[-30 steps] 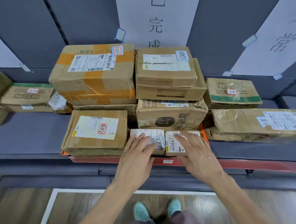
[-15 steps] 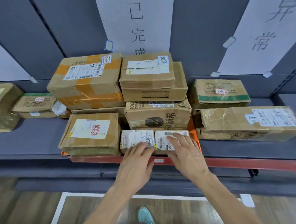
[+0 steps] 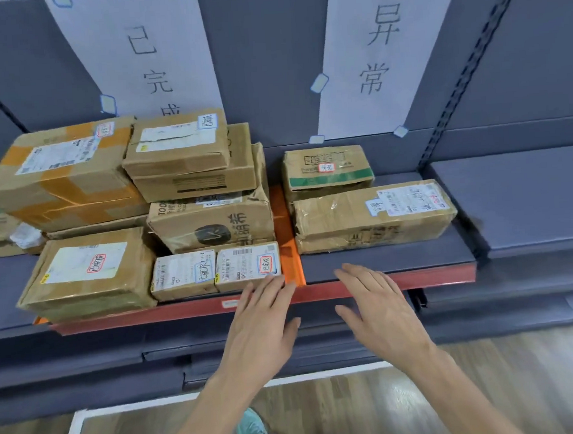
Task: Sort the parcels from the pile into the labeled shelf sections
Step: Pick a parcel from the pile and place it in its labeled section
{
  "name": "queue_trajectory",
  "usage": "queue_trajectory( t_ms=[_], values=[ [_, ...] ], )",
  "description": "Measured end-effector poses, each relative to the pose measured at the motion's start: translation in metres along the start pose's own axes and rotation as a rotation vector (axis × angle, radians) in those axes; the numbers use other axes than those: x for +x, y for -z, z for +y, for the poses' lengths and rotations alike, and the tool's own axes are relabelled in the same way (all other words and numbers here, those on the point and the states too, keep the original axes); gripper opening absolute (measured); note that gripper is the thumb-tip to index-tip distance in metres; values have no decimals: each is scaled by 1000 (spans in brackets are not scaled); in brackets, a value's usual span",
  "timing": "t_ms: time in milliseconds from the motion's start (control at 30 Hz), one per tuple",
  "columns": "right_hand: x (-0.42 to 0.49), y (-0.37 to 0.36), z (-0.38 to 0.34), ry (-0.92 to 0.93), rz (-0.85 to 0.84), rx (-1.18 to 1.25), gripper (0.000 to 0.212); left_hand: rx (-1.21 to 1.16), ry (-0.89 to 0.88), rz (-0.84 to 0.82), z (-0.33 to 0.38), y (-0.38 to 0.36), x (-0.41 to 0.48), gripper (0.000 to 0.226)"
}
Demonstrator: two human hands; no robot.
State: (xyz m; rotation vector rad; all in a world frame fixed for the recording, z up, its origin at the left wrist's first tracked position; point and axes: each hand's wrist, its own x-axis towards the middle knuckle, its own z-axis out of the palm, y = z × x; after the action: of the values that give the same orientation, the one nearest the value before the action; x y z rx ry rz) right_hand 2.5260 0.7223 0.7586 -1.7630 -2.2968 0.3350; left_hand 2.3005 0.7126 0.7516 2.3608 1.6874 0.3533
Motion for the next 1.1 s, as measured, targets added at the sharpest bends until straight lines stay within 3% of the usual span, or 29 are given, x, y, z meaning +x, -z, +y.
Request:
queue_trajectory(
  t_ms=[467, 1100],
  values=[
    [-107, 54, 109, -479, 127, -12, 65, -56, -393, -166, 140, -46, 77, 66],
    [-140, 76, 194, -922, 242, -15, 65, -72, -808, -371, 260, -94, 210, 69]
  ],
)
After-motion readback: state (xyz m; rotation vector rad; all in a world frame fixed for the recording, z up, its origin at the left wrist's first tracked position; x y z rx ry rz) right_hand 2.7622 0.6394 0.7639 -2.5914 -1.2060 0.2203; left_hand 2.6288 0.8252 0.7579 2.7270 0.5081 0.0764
